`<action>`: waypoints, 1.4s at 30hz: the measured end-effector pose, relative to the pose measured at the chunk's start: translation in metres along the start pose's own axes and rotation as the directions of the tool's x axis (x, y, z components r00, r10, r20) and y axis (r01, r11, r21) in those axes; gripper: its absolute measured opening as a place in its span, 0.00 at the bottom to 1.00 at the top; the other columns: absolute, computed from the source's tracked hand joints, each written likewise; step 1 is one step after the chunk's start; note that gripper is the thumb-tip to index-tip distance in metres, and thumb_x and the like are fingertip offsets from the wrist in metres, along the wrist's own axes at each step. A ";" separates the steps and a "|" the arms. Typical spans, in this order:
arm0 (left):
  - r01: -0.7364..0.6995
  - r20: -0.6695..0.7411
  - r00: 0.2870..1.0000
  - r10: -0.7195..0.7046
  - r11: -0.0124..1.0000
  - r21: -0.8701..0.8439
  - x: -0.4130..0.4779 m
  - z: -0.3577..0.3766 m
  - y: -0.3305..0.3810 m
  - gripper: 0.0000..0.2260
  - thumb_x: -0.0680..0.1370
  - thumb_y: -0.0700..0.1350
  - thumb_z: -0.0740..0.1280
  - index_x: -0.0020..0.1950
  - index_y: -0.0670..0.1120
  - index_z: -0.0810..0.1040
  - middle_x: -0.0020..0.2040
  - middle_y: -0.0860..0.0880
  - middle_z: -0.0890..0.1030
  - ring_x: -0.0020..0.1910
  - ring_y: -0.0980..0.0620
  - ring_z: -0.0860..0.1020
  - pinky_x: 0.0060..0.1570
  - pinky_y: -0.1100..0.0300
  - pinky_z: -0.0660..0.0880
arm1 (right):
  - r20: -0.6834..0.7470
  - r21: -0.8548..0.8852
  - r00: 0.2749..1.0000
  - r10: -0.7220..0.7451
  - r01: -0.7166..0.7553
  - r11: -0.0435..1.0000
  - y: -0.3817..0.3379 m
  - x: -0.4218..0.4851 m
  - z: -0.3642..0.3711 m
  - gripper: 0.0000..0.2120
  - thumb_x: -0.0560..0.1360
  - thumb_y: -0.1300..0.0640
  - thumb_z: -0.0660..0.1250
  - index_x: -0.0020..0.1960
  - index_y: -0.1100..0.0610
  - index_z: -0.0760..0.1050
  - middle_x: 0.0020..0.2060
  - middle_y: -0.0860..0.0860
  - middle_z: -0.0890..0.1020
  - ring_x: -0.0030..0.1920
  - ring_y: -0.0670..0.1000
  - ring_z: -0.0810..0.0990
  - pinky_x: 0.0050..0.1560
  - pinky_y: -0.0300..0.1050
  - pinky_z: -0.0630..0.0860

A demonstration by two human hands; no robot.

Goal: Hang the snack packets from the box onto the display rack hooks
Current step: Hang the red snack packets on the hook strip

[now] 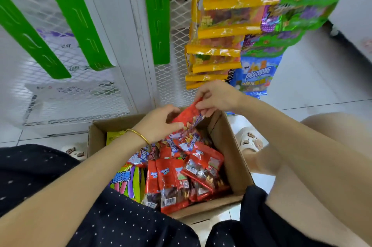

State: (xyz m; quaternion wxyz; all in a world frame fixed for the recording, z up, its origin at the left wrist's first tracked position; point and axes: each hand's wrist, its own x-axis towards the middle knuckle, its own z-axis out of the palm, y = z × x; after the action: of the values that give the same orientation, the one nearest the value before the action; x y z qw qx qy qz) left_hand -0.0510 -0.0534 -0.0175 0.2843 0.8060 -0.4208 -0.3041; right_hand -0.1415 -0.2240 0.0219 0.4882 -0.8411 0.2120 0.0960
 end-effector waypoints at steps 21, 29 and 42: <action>-0.103 -0.511 0.859 0.031 0.988 -0.112 0.026 -0.098 0.032 0.15 0.76 0.43 0.66 0.62 0.41 0.74 0.53 0.51 0.76 0.52 0.56 0.74 0.50 0.69 0.70 | -0.314 0.007 0.926 -0.210 0.224 0.975 -0.056 0.021 0.013 0.03 0.75 0.59 0.68 0.42 0.56 0.76 0.37 0.49 0.79 0.40 0.47 0.78 0.41 0.42 0.74; -0.133 -0.733 0.680 0.011 0.985 -0.108 0.061 -0.099 0.030 0.07 0.76 0.39 0.65 0.54 0.40 0.75 0.43 0.52 0.75 0.42 0.56 0.74 0.42 0.71 0.69 | -0.497 -0.239 0.806 -0.321 0.228 0.944 -0.062 0.042 0.038 0.05 0.77 0.60 0.63 0.50 0.60 0.76 0.47 0.53 0.79 0.50 0.52 0.75 0.50 0.47 0.73; -0.182 -0.662 0.748 0.042 0.973 -0.144 0.053 -0.105 0.028 0.04 0.75 0.39 0.67 0.47 0.45 0.75 0.40 0.54 0.76 0.39 0.60 0.74 0.40 0.76 0.71 | -0.586 -0.241 0.721 -0.370 0.282 0.929 -0.057 0.053 0.048 0.03 0.76 0.62 0.65 0.45 0.60 0.77 0.48 0.51 0.80 0.48 0.47 0.73 0.40 0.29 0.64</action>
State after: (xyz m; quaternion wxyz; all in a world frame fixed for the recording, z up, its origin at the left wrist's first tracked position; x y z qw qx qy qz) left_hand 0.0362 -0.0904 0.0578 0.5104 0.8016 -0.3101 -0.0258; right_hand -0.0666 -0.1718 0.0223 0.3421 -0.8799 0.2024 -0.2602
